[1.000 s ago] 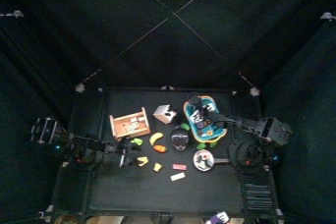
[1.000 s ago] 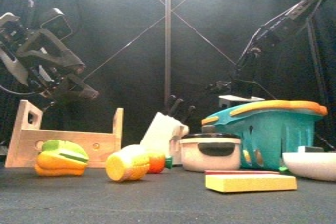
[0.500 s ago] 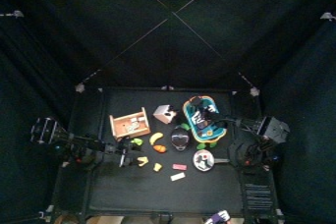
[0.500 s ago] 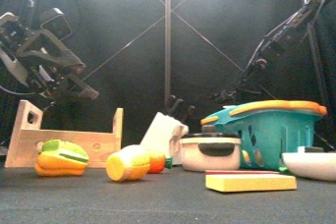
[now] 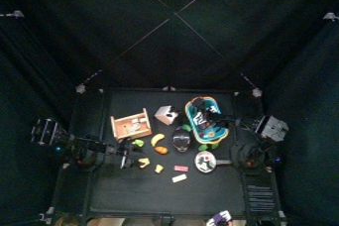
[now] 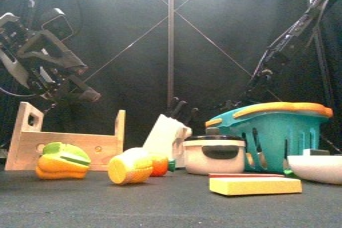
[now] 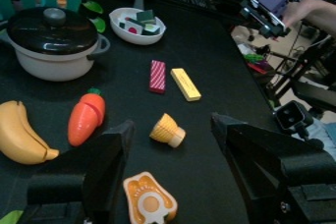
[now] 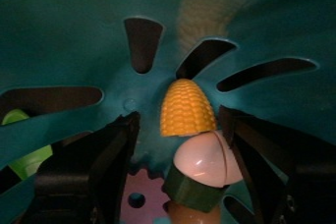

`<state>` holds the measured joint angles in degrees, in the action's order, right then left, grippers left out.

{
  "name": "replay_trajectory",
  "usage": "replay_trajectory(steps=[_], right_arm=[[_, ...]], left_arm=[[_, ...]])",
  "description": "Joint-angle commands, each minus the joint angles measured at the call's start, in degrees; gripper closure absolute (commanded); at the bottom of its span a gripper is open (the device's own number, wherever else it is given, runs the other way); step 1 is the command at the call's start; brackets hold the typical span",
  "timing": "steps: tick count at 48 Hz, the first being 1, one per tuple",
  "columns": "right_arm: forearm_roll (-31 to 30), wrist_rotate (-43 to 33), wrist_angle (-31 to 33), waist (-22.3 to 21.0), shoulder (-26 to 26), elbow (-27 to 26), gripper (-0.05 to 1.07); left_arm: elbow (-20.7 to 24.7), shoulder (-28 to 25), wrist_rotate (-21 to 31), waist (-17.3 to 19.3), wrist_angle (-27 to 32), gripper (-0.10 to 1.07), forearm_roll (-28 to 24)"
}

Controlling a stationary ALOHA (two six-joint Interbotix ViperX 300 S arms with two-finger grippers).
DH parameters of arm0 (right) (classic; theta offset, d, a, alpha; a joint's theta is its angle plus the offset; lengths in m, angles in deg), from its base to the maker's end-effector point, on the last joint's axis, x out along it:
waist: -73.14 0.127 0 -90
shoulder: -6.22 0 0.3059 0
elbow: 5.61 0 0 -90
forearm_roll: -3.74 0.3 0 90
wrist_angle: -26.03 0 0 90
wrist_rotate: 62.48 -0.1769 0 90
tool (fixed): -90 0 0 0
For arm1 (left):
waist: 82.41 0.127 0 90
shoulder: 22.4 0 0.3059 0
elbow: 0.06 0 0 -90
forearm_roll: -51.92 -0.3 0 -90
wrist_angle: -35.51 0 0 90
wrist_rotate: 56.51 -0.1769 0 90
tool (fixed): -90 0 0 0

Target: Grab corn top

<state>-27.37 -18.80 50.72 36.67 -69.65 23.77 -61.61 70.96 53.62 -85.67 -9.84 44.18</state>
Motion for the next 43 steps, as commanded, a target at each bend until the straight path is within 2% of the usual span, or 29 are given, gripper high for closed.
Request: replay_trajectory(steps=[1,43], right_arm=[[-0.1,0.0,-0.7,-0.6,-0.5,-0.4,0.07],[-1.0,0.0,-2.3,-1.0,-0.2,0.4,0.09]], left_arm=[[0.4,0.0,-0.1,0.1,-0.2,0.01,0.1],[0.4,-0.2,0.0,0.1,-0.2,0.01,0.1]])
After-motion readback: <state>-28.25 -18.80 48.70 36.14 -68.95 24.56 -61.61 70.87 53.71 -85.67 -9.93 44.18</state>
